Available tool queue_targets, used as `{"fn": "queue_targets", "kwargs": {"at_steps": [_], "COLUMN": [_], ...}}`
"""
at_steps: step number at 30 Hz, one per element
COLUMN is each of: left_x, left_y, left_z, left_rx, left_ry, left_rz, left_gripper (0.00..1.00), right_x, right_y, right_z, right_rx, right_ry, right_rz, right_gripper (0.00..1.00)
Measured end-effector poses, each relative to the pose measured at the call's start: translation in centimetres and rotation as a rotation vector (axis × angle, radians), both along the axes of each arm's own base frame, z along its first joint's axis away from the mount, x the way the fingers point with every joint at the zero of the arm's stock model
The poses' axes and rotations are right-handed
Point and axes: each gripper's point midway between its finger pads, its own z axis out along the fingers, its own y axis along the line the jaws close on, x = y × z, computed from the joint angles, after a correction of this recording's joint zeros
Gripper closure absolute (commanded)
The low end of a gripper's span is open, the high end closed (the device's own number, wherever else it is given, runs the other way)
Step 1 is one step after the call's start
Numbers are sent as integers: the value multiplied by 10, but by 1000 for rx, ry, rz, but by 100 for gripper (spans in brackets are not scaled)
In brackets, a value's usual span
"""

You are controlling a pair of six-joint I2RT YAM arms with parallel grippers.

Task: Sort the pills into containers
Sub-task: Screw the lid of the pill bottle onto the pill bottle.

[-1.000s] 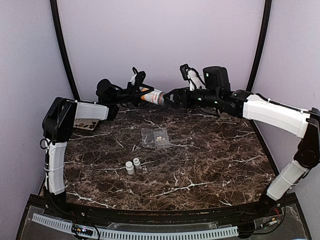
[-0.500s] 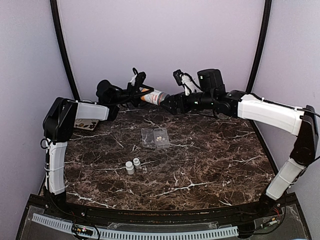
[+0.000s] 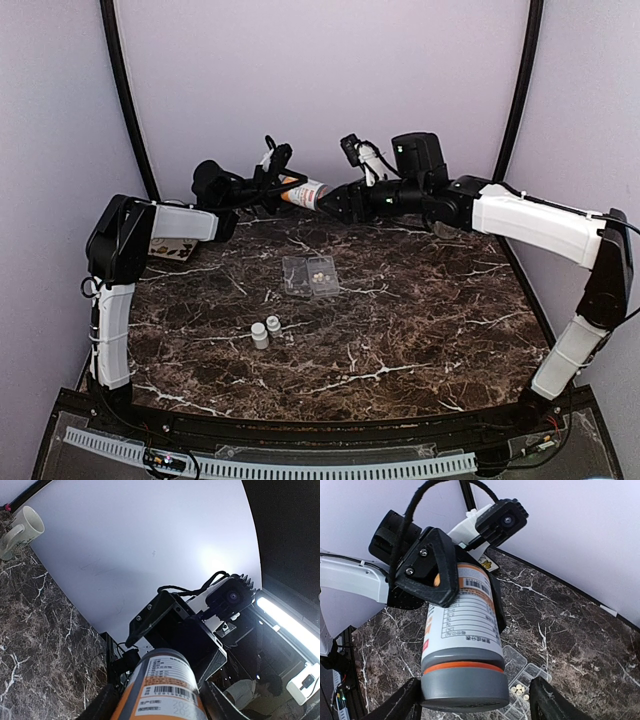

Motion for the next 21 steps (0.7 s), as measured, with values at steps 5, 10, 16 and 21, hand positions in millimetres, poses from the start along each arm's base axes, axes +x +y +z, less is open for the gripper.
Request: {"fn": "queue_targets", "kwargs": {"at_steps": [5, 10, 16, 21], "left_x": [-1, 0, 0, 2], "left_y": [0, 1, 1, 0], "left_z": [0, -1, 0, 3], "left_rx": [0, 3, 0, -7], "left_ry": [-3, -3, -7, -39], "left_rz": [-2, -3, -2, 7], "left_gripper": [100, 100, 100, 100], "right_x": [0, -3, -2, 1], "right_y": [5, 10, 9, 6], "right_z": [5, 2, 5, 5], "right_rx": [9, 19, 119, 326], "right_ry": [-4, 25, 169, 389], "right_rz": [19, 40, 45, 40], "right_gripper": [48, 66, 72, 72]}}
